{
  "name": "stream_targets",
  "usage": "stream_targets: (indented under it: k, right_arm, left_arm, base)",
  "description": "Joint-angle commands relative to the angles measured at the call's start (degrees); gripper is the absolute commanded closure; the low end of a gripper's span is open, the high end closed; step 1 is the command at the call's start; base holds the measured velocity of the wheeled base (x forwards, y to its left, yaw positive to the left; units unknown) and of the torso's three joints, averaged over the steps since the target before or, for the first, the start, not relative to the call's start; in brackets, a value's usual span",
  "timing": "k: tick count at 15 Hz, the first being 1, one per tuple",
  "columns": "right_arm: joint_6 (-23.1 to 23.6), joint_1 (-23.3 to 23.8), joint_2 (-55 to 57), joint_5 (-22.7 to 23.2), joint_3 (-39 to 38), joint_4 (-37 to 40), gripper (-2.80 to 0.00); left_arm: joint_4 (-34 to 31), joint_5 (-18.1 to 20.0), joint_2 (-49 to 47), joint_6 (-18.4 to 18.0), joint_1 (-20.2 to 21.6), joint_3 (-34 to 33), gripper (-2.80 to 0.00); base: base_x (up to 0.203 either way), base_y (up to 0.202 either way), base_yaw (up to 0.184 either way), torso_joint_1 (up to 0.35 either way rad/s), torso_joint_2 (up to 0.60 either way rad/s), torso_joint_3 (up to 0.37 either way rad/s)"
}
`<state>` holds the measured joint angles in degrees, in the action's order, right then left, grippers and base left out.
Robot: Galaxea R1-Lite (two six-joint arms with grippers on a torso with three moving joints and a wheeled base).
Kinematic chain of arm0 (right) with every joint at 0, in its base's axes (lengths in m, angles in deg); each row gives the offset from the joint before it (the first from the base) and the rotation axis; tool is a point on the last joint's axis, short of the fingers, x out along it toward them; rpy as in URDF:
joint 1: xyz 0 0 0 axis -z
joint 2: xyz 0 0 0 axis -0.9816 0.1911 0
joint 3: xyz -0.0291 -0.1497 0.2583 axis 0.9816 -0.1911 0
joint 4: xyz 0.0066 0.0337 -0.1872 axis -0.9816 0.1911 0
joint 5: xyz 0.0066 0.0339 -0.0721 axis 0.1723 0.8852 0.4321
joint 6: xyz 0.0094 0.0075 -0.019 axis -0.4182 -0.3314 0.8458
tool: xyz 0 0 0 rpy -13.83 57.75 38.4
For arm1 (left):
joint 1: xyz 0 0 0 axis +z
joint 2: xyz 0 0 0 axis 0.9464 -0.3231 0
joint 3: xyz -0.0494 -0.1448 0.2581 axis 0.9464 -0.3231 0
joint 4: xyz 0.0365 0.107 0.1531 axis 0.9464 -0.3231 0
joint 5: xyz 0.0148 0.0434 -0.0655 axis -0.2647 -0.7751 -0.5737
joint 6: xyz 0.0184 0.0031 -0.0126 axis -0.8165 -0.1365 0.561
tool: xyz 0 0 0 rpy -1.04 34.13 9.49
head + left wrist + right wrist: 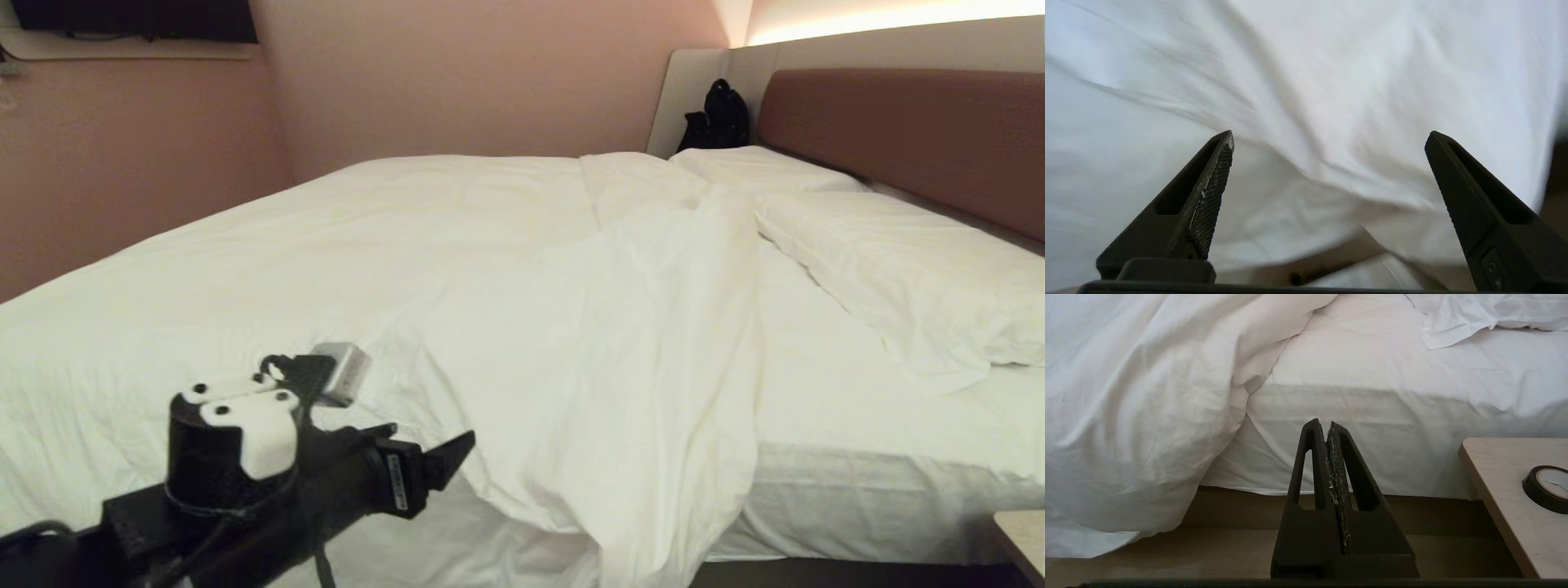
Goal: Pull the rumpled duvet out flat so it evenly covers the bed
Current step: Flatten the corners of the folded blanket
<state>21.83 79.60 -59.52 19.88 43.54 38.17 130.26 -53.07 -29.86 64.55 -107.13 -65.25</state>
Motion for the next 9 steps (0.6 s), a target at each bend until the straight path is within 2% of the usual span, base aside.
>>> stream_targets:
  k: [1,2,6,7,9]
  right_arm:
    - [0.0,-0.01,0.07,0.0,0.0,-0.02,0.0]
    - [0.0,-0.01,0.07,0.0,0.0,-0.02,0.0]
    - [0.0,-0.01,0.07,0.0,0.0,-0.02,0.0]
    - [0.0,-0.01,0.07,0.0,0.0,-0.02,0.0]
    - [0.0,-0.01,0.07,0.0,0.0,-0.02,0.0]
  left_arm:
    - [0.26,0.04,4.21,-0.86,5.44,0.27,-2.8]
    - [0.23,0.21,4.91,-1.17,7.19,0.37,0.0]
    - [0.26,1.07,4.11,-0.78,12.13,3.02,0.0]
    - [0.22,2.71,3.26,-0.55,14.16,4.54,0.0]
    - [-0.03,10.58,0.33,1.73,19.13,8.07,0.0]
  base:
    - [0.0,0.0,0.0,0.0,0.0,0.0]
    - [0.0,0.0,0.0,0.0,0.0,0.0]
    - [0.0,0.0,0.0,0.0,0.0,0.0]
    - [0.0,0.0,0.0,0.0,0.0,0.0]
    - [0.0,0.0,0.0,0.0,0.0,0.0]
